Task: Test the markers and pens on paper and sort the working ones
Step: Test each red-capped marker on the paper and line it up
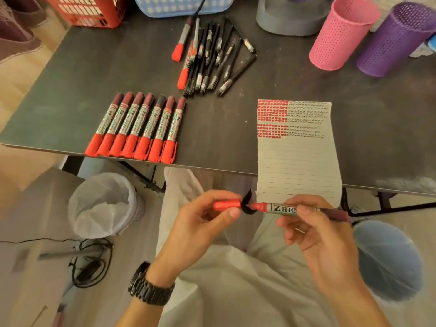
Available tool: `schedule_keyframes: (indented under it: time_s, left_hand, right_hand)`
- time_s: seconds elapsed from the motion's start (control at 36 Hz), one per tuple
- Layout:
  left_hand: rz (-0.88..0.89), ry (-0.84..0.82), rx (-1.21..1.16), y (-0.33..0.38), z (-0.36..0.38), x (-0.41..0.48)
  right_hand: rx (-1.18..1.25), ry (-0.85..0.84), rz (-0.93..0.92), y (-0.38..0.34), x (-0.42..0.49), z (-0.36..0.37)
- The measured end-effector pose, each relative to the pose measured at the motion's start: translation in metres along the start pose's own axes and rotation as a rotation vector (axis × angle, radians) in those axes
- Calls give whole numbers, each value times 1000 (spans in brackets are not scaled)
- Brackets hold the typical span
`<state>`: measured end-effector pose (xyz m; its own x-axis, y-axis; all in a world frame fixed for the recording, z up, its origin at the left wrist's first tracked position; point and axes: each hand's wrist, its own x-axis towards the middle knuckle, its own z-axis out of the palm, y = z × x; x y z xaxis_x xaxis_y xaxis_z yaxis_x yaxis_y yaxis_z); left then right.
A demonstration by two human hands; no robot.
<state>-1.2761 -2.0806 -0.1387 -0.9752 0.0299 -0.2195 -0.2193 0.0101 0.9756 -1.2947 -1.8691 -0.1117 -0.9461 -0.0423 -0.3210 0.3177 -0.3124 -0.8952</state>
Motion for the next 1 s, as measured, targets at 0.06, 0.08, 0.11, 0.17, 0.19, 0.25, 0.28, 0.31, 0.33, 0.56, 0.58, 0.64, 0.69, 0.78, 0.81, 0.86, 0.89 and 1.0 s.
schedule_keyframes:
  time_s: [0.06, 0.08, 0.11, 0.17, 0.19, 0.25, 0.28, 0.31, 0.33, 0.56, 0.58, 0.64, 0.69, 0.78, 0.81, 0.86, 0.89, 1.0]
  left_hand:
    - [6, -14, -1, 2, 1, 1]
    - [10, -21, 6, 2, 1, 1]
    - [13, -26, 16, 3, 2, 2]
    - [15, -35, 28, 3, 2, 3]
    - [16, -43, 34, 3, 1, 3]
    - [23, -76, 62, 4, 0, 4]
    - [24, -96, 75, 5, 0, 4]
    - [22, -113, 81, 5, 0, 4]
    - [20, -124, 82, 5, 2, 4]
    - [47, -111, 88, 10, 0, 5]
    - [49, -126, 108, 11, -2, 5]
    - [53, -146, 149, 13, -5, 5]
    - [82, -152, 217, 16, -6, 7]
    - [180, -134, 331, 19, -8, 9]
    - [212, -129, 359, 20, -9, 10]
    - [251, -137, 386, 23, -12, 12]
    - [260, -148, 391, 24, -13, 13]
    - [288, -180, 427, 27, -17, 16]
  right_hand:
    - [-58, -21, 11, 1, 0, 4]
    - [-83, -27, 11, 1, 0, 4]
    - [-95, -31, 12, 2, 0, 5]
    - [-95, -28, 16, 1, 1, 5]
    - [-99, -29, 15, 1, 1, 5]
    - [-113, -34, 14, 0, 2, 3]
    - [-119, -40, 16, 0, 2, 3]
    - [-119, -50, 20, 0, 2, 3]
    - [-120, -61, 22, 1, 1, 3]
    - [-306, -187, 45, -4, 1, -9]
    - [-366, -217, 42, -6, 1, -11]
    - [-470, -291, 26, -9, 1, -15]
    - [-598, -337, -10, -9, 1, -16]
    - [-810, -338, -104, -7, 2, -14]
    - [-818, -335, -120, -6, 2, -12]
    - [-774, -341, -124, -6, 2, -10]
    - [-753, -345, -123, -6, 2, -10]
    - [-717, -346, -155, -5, 1, -7]
